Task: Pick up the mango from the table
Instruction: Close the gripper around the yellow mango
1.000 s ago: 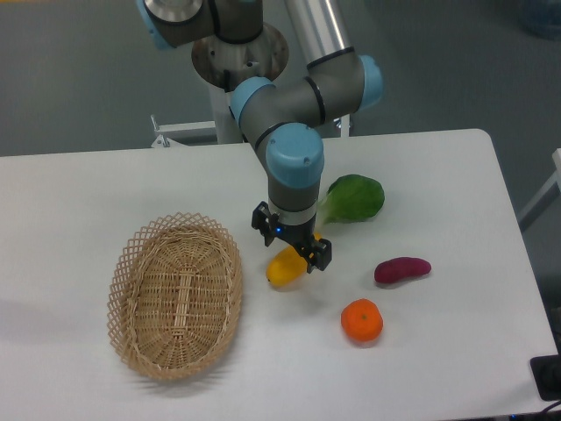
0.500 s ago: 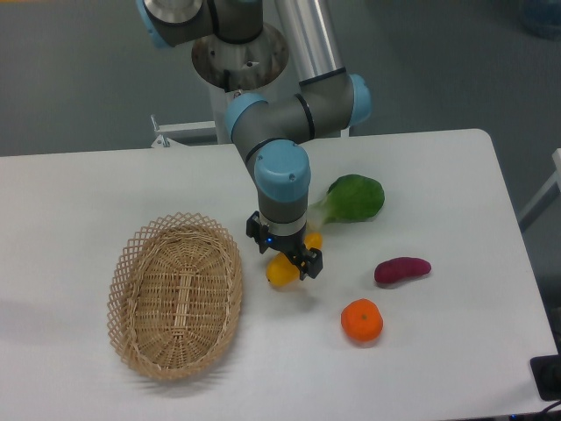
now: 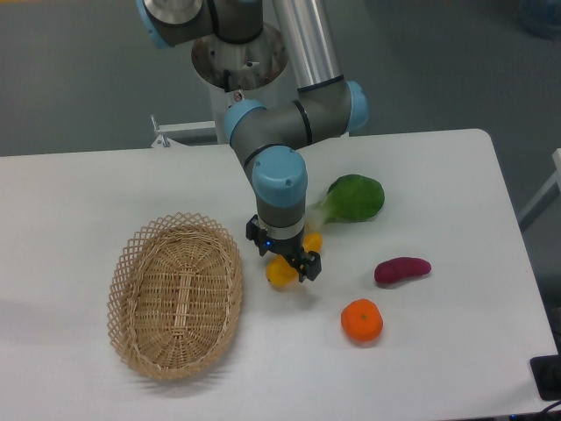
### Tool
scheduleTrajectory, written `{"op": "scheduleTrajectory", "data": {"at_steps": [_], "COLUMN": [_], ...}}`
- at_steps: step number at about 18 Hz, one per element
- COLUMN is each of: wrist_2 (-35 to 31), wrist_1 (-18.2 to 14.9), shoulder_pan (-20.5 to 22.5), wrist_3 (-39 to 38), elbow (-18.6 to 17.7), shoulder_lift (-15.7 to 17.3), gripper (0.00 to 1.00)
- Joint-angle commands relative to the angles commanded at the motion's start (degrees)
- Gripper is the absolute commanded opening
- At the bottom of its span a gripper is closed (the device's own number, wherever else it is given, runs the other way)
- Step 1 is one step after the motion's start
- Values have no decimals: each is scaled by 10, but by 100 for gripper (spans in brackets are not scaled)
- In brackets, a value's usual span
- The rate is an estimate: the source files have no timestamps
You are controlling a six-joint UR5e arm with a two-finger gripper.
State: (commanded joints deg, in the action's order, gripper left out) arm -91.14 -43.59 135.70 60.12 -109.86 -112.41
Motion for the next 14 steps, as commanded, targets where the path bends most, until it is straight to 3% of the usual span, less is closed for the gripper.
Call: {"op": "scheduleTrajectory", "data": {"at_steps": [2,14], "wrist_2": [-1,0], "wrist_1": [-1,-1], "shoulder_pan": [0,0], "wrist_3": [-1,3], "elbow": [0,10], "shoulder_lift": [1,5], "gripper": [71,55]}}
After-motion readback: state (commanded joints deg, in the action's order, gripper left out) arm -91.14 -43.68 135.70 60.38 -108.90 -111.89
